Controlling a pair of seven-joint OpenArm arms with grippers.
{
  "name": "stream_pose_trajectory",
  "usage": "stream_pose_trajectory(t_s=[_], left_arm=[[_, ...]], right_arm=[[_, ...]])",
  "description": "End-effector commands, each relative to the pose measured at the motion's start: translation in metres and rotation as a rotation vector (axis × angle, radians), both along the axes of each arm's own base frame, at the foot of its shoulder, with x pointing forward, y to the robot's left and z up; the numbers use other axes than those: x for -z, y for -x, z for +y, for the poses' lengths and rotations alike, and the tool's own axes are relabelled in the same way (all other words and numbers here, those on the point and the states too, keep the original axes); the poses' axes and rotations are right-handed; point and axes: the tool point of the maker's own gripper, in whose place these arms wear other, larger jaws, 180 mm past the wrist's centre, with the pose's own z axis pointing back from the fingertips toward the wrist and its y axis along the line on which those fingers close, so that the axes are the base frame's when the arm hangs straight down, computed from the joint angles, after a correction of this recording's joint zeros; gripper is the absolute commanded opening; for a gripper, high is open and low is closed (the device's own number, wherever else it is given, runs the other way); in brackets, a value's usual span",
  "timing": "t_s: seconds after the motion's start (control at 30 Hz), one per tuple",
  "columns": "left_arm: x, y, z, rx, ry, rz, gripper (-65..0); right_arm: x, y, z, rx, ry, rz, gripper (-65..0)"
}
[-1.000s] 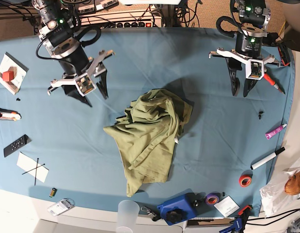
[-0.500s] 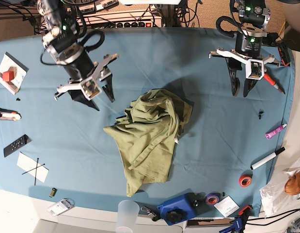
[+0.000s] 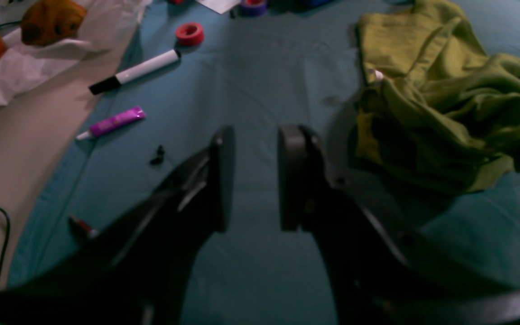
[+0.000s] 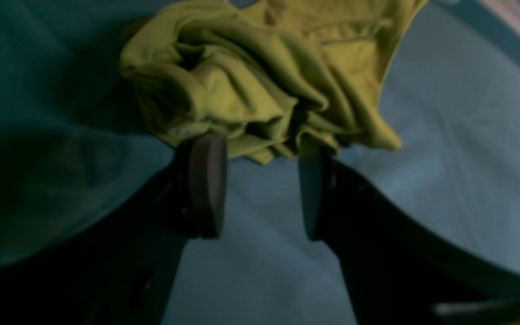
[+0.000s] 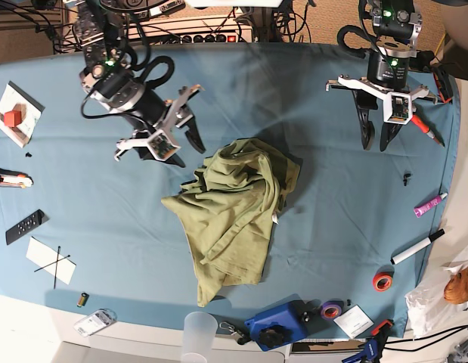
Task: Layout the t-shirt on the table in an organized manner, then fold the t-shirt properly
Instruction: 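Move the right gripper over the crumpled green shirt and pinch its fabric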
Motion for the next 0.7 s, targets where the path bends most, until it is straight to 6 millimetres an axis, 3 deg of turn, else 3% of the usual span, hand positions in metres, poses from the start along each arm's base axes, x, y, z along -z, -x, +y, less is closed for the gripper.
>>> stream_pose_trajectory(t_s=[0.0,0.17,0.37,0.67], left_arm=[[-0.011,-0.001,0.0,0.003,-0.005,-0.041,-47.3],[-0.011,-0.001,0.0,0.004,-0.006,-0.04,-47.3],[-0.011,-0.001,0.0,0.004,-0.005,-0.04,-47.3],[-0.011,-0.001,0.0,0.004,-0.005,-0.04,-47.3]], right_arm=[[-0.014,-0.004,0.006,-0.013,-0.036,-0.047,-39.0],[-0.021,-0.011,0.014,-0.007,-0.045,-0.08,-39.0],[-0.021,-0.022,0.02,0.032,0.061,-0.144,-39.0],[-0.016,-0.022,0.023,0.047,0.231,-0.212,-38.9]])
